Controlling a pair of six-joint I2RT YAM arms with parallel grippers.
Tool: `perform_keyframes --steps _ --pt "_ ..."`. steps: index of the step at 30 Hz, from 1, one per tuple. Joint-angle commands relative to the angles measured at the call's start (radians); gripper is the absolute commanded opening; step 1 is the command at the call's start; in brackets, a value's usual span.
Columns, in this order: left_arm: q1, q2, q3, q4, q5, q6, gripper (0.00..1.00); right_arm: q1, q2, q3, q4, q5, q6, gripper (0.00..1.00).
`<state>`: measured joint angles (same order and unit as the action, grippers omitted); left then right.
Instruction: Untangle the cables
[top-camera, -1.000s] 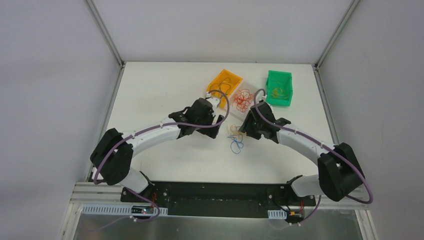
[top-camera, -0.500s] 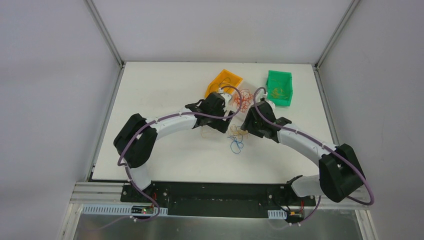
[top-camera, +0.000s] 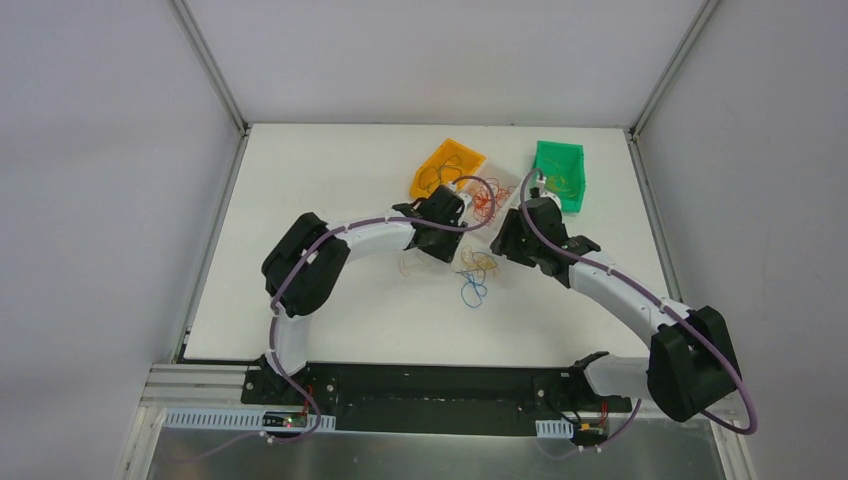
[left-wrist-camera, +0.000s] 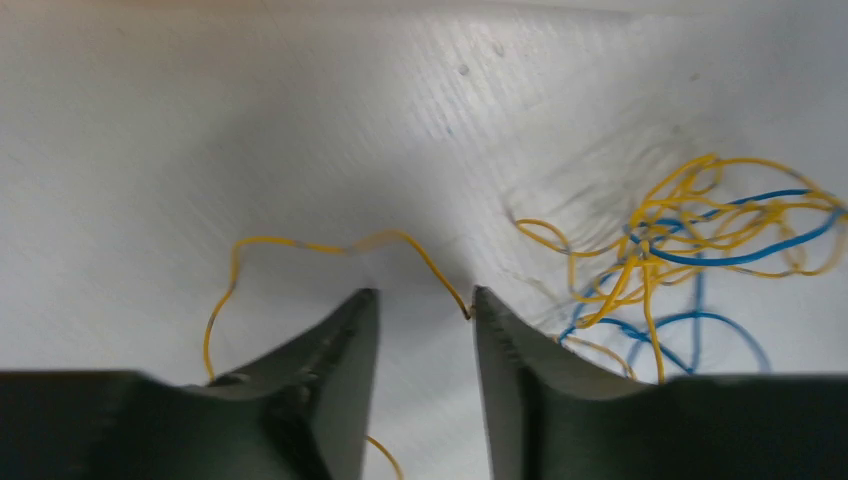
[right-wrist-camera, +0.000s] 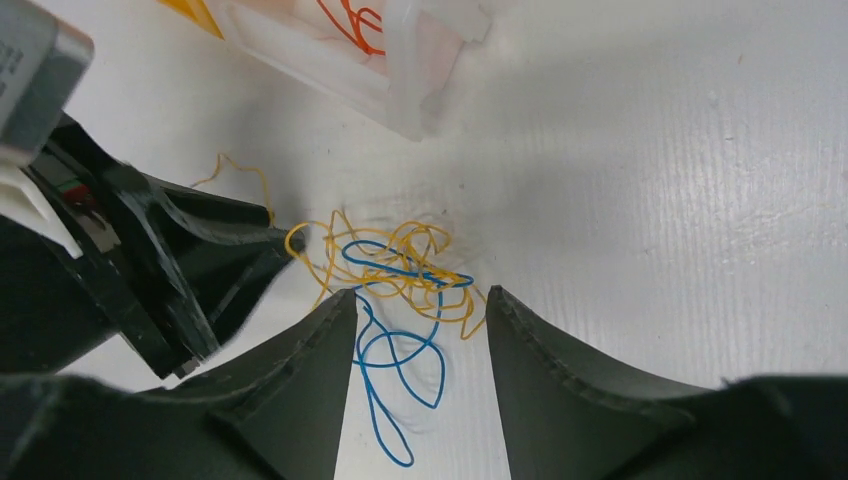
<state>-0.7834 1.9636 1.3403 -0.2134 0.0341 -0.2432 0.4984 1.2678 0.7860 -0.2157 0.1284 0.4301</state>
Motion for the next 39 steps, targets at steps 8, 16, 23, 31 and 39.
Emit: perform_keyframes --steps 8,16,23,31,39 --pt "0.010 -0.108 -0.041 -0.019 -0.052 0.015 0.00 -0.006 -0.019 -0.132 0.366 -0.202 -0.147 0.51" --pt "0.009 -0.196 -0.105 -0.012 -0.060 0.040 0.00 0.067 0.067 -0.115 0.452 -0.092 -0.267 0.50" --pt "0.009 -0.214 -0.115 -0.009 -0.077 0.053 0.00 0.077 0.153 -0.043 0.391 -0.054 -0.310 0.42" --pt "0.010 -0.230 -0.122 -0.007 -0.108 0.077 0.00 0.106 0.189 -0.054 0.395 -0.100 -0.288 0.38" --pt "0.012 -0.237 -0.125 -0.007 -0.104 0.078 0.00 0.114 0.184 -0.070 0.370 -0.023 -0.244 0.06"
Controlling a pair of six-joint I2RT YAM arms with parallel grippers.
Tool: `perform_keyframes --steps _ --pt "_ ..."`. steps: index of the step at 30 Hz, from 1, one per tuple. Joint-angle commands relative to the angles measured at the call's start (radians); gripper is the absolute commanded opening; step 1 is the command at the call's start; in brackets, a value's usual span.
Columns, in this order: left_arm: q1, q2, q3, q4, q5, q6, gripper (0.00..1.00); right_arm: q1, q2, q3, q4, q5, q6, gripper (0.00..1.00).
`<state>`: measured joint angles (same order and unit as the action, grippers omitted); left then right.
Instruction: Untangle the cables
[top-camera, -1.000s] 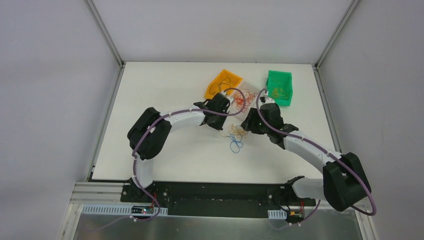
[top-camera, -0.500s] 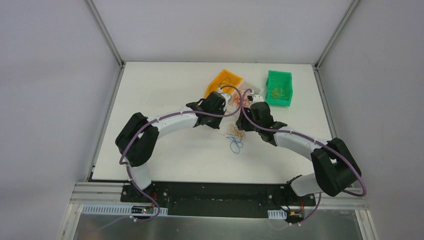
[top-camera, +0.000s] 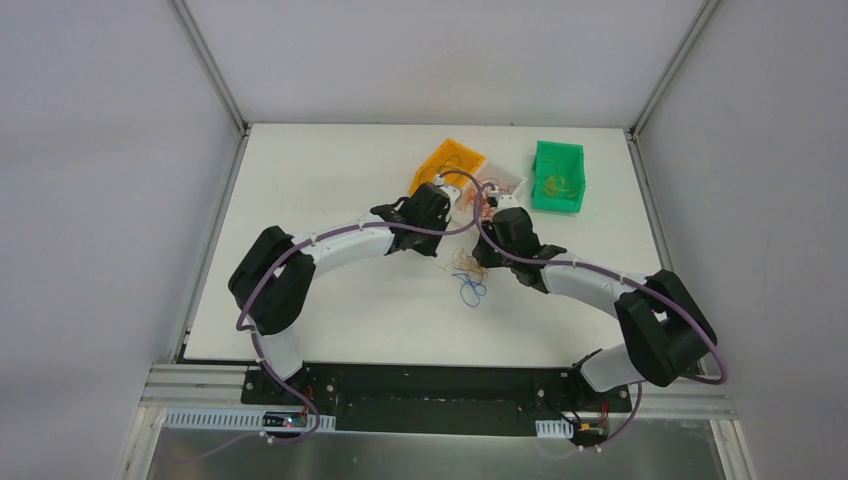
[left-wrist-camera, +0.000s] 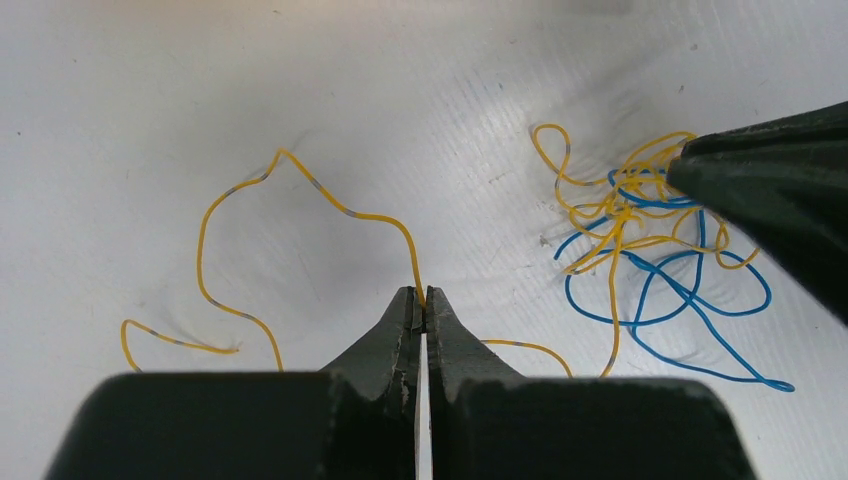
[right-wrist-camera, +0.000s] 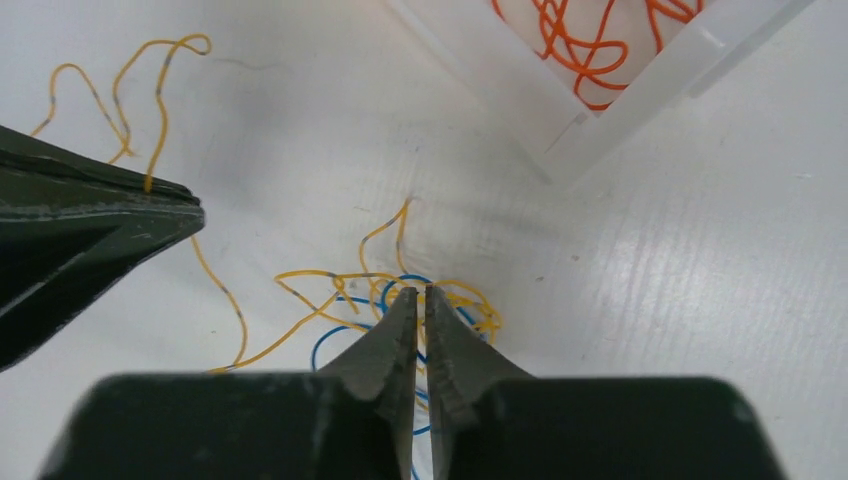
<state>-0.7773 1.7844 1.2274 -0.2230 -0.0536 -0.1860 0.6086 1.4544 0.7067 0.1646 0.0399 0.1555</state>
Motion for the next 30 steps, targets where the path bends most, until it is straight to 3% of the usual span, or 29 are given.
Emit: perform_keyframes --steps 1,4,8,17,25,30 --pt "0.006 -0.062 -0.015 0.003 -0.020 0.021 0.00 0.003 -0.009 0.009 -0.020 0.125 0.054 0.00" --pt "0.013 -0.089 -0.033 0.002 -0.061 -0.006 0.00 -0.007 -0.067 -0.021 -0.027 0.250 0.104 0.00" --pt "0.062 -0.160 -0.092 0.002 -0.076 -0.089 0.00 -0.060 -0.201 -0.083 -0.047 0.305 0.191 0.00" --pt "0.259 -0.462 -0.307 0.000 -0.052 -0.257 0.00 -0.345 -0.422 -0.168 -0.320 0.361 0.442 0.00" --pt "0.289 -0.626 -0.384 0.001 -0.061 -0.300 0.00 -0.432 -0.502 -0.193 -0.321 0.207 0.426 0.00" --pt "0.290 -0.611 -0.364 0.002 0.019 -0.280 0.00 -0.416 -0.479 -0.175 -0.217 -0.110 0.315 0.00"
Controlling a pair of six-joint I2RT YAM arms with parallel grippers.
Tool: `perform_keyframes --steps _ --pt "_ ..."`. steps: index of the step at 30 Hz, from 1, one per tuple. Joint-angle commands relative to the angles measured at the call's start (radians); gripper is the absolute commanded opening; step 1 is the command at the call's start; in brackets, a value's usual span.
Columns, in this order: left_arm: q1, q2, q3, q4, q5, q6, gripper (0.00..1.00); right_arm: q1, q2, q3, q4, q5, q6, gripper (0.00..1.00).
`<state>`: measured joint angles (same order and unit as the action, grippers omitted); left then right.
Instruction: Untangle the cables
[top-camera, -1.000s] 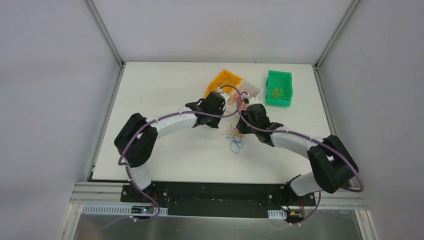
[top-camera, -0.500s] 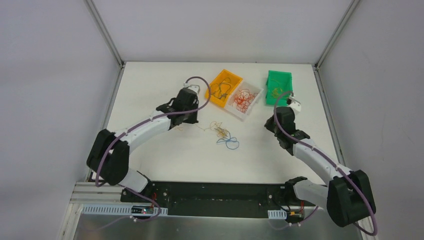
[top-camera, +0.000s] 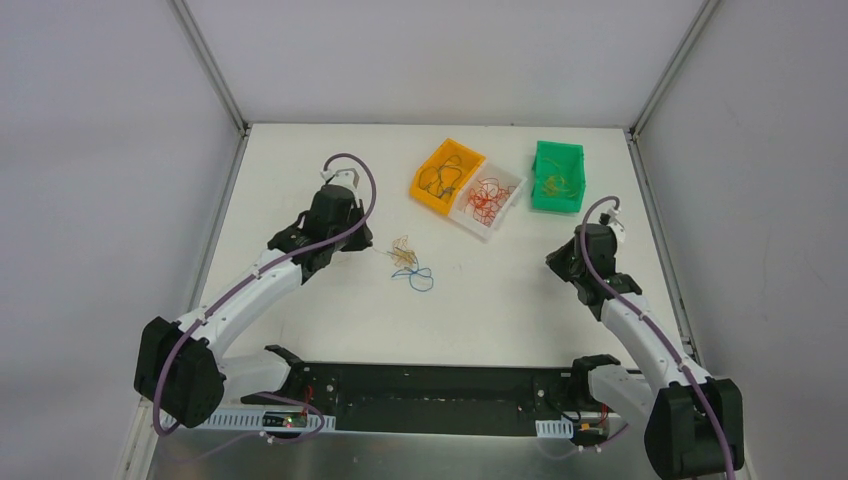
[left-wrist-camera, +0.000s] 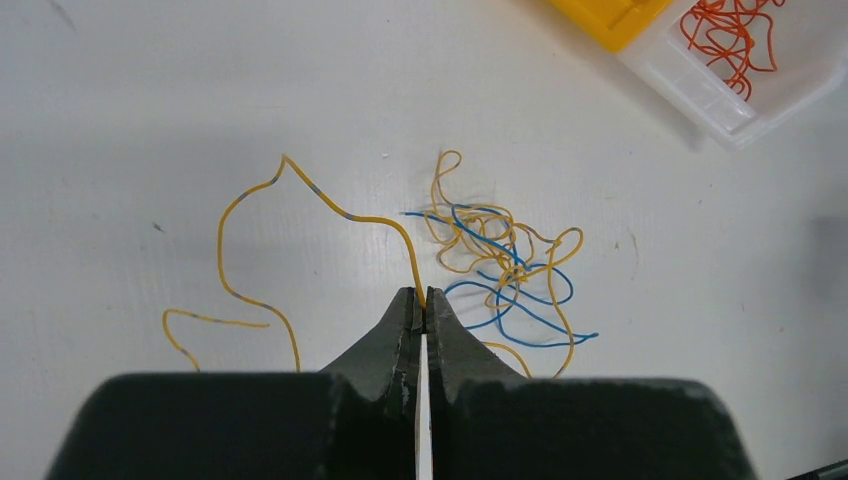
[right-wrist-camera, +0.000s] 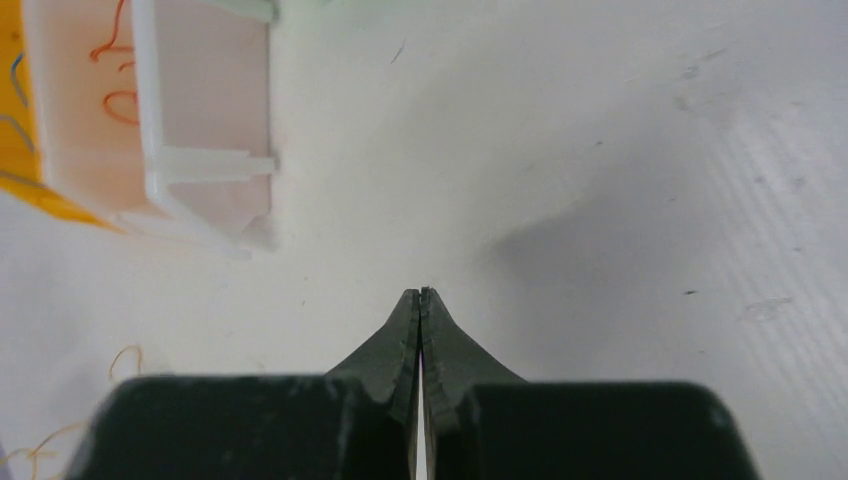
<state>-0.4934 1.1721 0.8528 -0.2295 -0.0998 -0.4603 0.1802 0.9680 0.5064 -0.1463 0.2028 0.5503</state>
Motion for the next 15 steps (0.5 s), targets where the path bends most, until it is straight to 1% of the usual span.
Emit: perform_keyframes --steps 1,2,4,6,7,9,11,15 --pt "0.006 0.009 0.014 0.009 0.080 -0.003 0.00 0.035 0.019 0.035 0.116 -0.319 -0.096 0.03" --pt "0.006 0.016 0.020 0.009 0.091 0.000 0.00 0.071 0.036 0.056 0.119 -0.331 -0.119 0.09" --pt "0.006 0.026 0.027 0.009 0.098 0.003 0.00 0.174 0.077 0.106 0.108 -0.318 -0.185 0.28" --pt "0.006 0.034 0.033 0.009 0.118 0.005 0.00 0.279 0.123 0.151 0.105 -0.273 -0.235 0.37" --pt "0.006 0.039 0.036 0.009 0.124 0.006 0.00 0.322 0.149 0.167 0.120 -0.267 -0.255 0.40" --pt "0.006 0.041 0.042 0.008 0.127 0.010 0.00 0.383 0.200 0.193 0.156 -0.265 -0.273 0.42" --pt "0.006 0.042 0.045 0.008 0.126 0.010 0.00 0.423 0.261 0.218 0.203 -0.271 -0.278 0.44" --pt "0.006 0.036 0.047 0.009 0.121 0.014 0.00 0.488 0.413 0.284 0.246 -0.306 -0.285 0.49"
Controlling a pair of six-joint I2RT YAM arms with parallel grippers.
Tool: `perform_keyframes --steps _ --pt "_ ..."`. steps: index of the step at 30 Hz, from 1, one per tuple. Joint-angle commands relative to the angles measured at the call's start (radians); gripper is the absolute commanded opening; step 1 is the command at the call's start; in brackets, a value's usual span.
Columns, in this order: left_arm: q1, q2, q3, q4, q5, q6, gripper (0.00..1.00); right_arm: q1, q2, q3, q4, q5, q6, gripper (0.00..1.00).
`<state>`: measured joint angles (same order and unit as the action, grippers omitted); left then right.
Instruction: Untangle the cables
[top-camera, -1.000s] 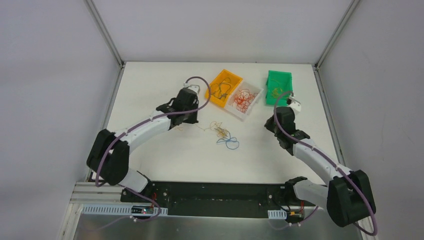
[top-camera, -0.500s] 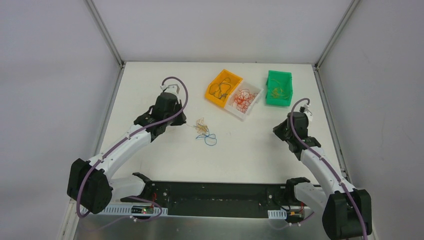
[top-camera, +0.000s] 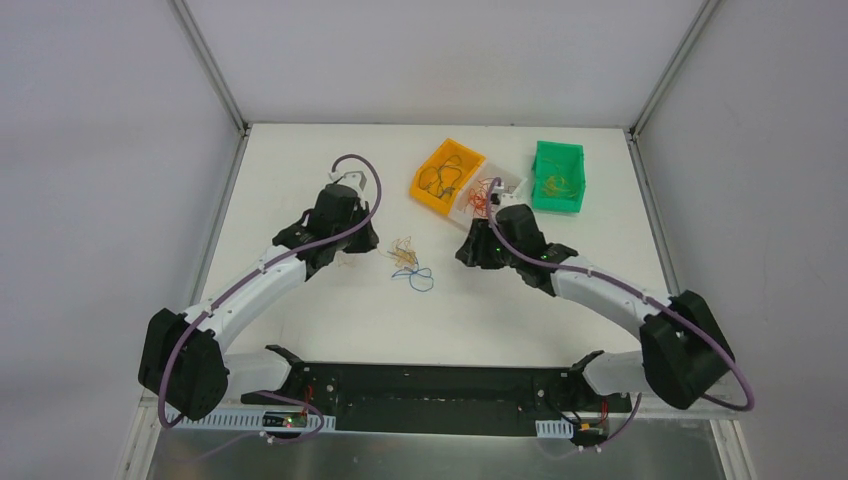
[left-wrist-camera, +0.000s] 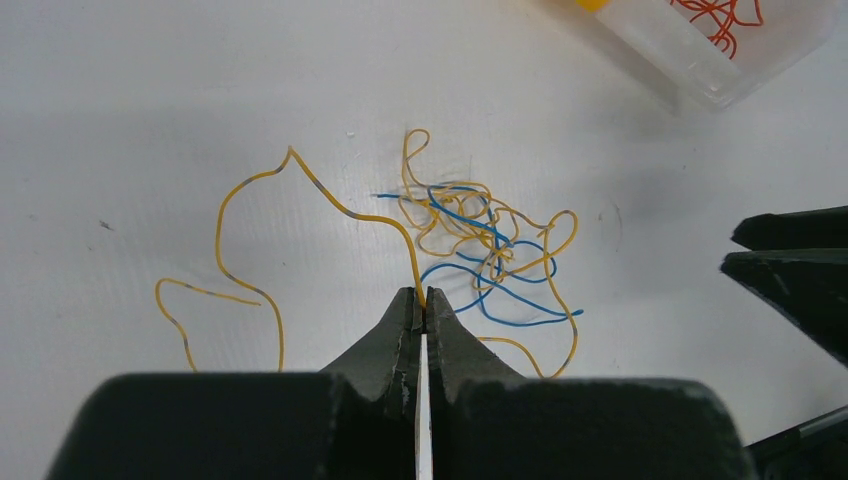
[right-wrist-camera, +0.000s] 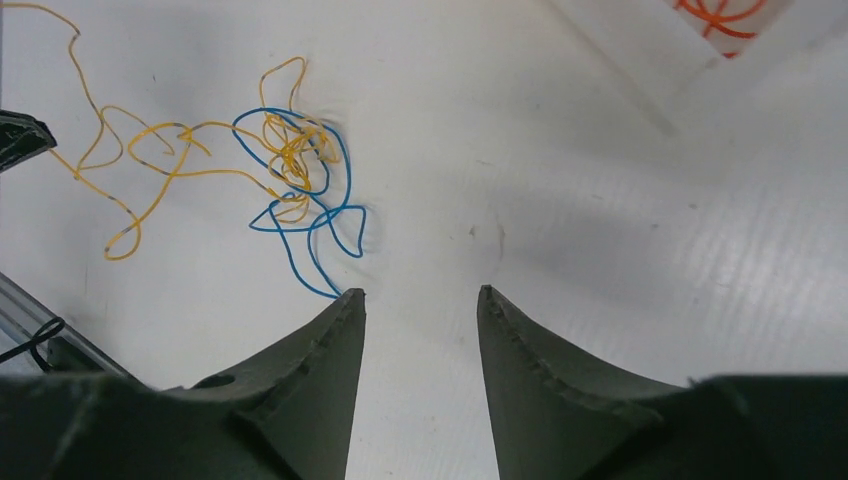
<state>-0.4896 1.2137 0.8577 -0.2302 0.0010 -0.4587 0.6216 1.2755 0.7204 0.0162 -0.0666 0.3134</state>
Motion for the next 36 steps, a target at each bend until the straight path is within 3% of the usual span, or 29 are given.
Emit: perform_keyframes --steps 1,4,15,18,19,20,21,22,26,31,36 --pt "0.002 -0.006 0.042 0.009 0.017 0.015 0.00 0.064 0.137 0.087 0.093 -0.040 -0.055 0.52" --pt "0.002 -0.012 0.043 0.009 0.014 0.020 0.00 0.116 0.217 0.123 0.098 -0.035 -0.091 0.57" --pt "0.002 -0.013 0.053 0.009 0.012 0.034 0.00 0.268 0.414 0.222 0.108 0.030 -0.228 0.57" --pt "0.002 -0.012 0.057 0.009 0.010 0.037 0.00 0.274 0.446 0.251 0.089 0.059 -0.219 0.45" --pt "0.002 -0.012 0.058 0.010 0.007 0.039 0.00 0.274 0.445 0.252 0.088 0.060 -0.215 0.36" --pt "0.002 -0.014 0.058 0.009 0.005 0.042 0.00 0.273 0.437 0.244 0.088 0.108 -0.197 0.12" --pt "0.002 -0.015 0.057 0.008 0.004 0.045 0.00 0.271 0.420 0.236 0.088 0.153 -0.174 0.02" --pt "0.002 -0.017 0.055 0.006 -0.023 0.046 0.00 0.265 0.392 0.207 0.093 0.201 -0.150 0.00" --pt "0.003 -0.041 0.048 -0.033 -0.159 0.019 0.00 0.156 0.225 0.073 0.078 0.354 0.022 0.00" --pt "0.010 -0.096 0.008 -0.038 -0.306 -0.034 0.00 -0.084 -0.020 -0.105 0.043 0.307 0.152 0.00" --pt "0.016 -0.145 -0.008 -0.075 -0.521 -0.150 0.00 -0.169 -0.138 -0.162 -0.025 0.323 0.163 0.00"
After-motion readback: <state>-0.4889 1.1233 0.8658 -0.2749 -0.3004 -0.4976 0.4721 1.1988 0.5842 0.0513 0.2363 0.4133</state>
